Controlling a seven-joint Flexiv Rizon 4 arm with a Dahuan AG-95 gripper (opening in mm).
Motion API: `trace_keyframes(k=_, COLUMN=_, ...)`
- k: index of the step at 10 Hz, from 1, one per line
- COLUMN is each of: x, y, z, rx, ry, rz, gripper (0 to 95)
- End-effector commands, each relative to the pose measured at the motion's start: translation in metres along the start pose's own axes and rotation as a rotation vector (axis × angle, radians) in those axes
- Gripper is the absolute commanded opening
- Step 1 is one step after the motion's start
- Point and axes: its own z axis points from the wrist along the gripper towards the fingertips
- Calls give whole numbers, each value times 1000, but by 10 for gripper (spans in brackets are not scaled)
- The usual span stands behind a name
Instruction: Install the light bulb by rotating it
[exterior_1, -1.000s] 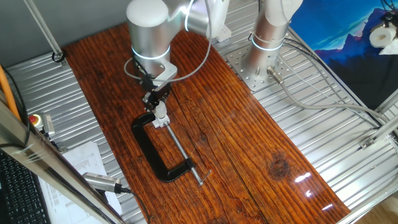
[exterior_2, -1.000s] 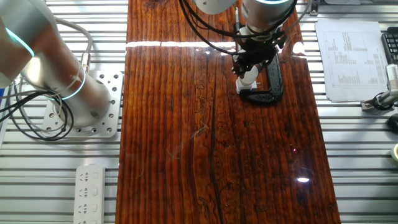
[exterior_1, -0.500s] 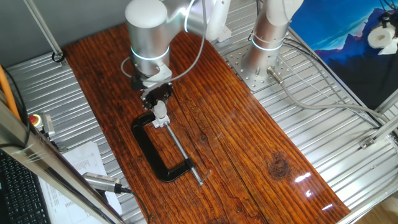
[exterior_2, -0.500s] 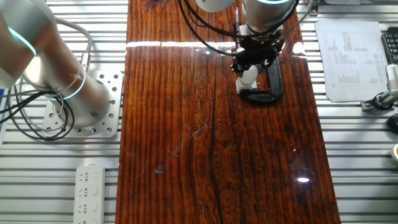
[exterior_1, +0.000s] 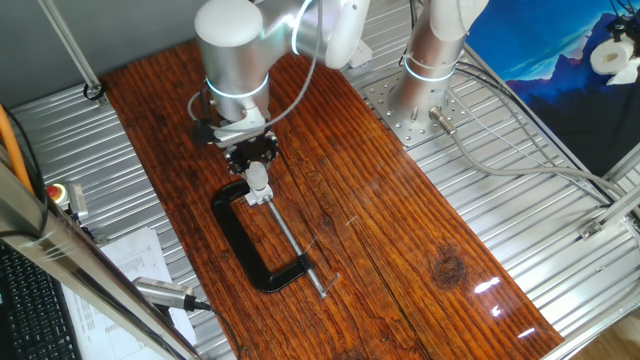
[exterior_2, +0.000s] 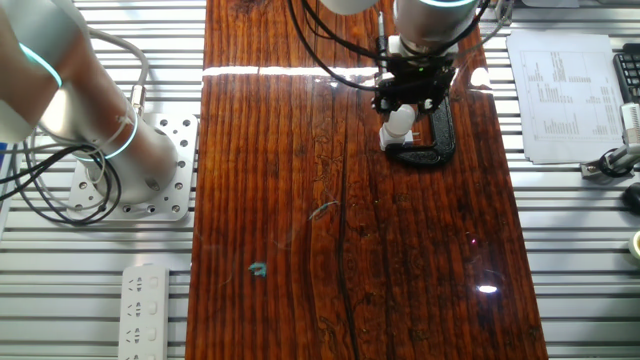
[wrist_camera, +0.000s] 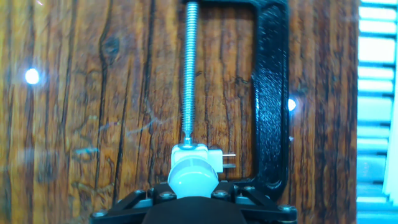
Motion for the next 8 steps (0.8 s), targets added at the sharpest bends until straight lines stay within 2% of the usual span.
trace_keyframes(k=1, x=0, y=-1, z=0, rx=-12, ry=0, rz=120, gripper=0)
trace_keyframes(k=7, x=2, y=1, z=1, rx=-20, ry=5, rz=393, gripper=0)
trace_keyframes(k=8, x=2, y=1, z=1, rx=-28, ry=3, rz=475, gripper=0)
